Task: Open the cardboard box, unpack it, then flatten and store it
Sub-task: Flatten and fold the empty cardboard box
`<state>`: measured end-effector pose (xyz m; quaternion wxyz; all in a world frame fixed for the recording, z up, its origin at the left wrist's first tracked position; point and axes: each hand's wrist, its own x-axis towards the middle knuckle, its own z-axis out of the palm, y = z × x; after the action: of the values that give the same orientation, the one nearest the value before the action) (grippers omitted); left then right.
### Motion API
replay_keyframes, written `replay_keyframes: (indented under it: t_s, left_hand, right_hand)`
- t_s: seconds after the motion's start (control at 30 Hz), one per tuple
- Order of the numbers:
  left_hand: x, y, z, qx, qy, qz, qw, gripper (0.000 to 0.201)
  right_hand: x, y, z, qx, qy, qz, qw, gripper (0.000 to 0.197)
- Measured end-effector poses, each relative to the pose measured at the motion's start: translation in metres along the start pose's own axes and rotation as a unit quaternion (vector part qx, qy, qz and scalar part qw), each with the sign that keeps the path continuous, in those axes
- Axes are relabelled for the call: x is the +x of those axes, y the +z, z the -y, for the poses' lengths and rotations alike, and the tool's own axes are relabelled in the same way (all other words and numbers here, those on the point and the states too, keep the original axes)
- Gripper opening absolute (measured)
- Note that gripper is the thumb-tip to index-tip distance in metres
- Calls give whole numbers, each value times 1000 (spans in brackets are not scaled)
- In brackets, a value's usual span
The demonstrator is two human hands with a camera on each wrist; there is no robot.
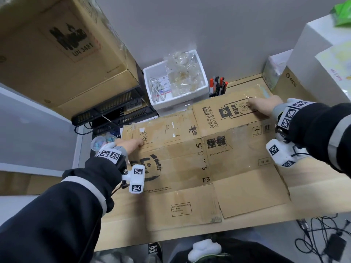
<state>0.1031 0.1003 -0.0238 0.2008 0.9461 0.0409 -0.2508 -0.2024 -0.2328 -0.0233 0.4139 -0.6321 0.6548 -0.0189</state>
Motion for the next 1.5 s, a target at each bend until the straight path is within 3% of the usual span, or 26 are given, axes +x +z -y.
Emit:
replay_keyframes:
  t_s: [0.1,0.2,0.33,0.47,0.6,0.67,0.7,0.83,0.9,1.2,1.3,1.43,1.5]
  left_hand:
    - [-6,-13,1,-16,-12,15,1000,87]
    - [1,-20,7,-36,-26,24,999,96]
    - [-3,-33,9,-80,-39,64,994,80]
    - [31,-35,21,-85,-27,65,994,104]
    - [-11,-52,14,-88,-1,53,995,83]
    - [-22,-59,17,-88,4,52,995,82]
    - [-28,-63,18,-93,9,48,995,85]
    - [-44,-72,13,-103,25,53,993,90]
    - [-54,-75,6,-110,38,73,991,89]
    - [-106,-98,-40,-53,179,149,971,20]
    - [-131,-102,-56,-59,200,214,954,22]
    - [-165,-94,-77,-45,234,270,933,18]
    - [-180,-89,-87,-21,252,305,918,32]
  right_hand:
    - [-3,-2,0,40,-19,-1,999,76]
    - [-11,-4,0,46,-31,0,998,81]
    - [-23,-11,6,58,-54,-11,997,86]
    - [-26,-17,6,61,-64,-18,996,98]
    - [-10,-18,-8,104,-72,-6,992,120]
    - [-25,-22,-4,114,-89,3,989,125]
    - [-33,-25,-1,130,-101,8,986,118]
    - [-69,-32,11,135,-167,56,975,54]
    - [-79,-32,16,114,-196,71,971,41]
    - [-124,-28,45,67,-282,121,949,29]
    - [-135,-29,53,58,-304,160,937,17]
    - [-143,-21,64,55,-326,174,927,19]
    - [-150,-16,70,52,-335,187,922,22]
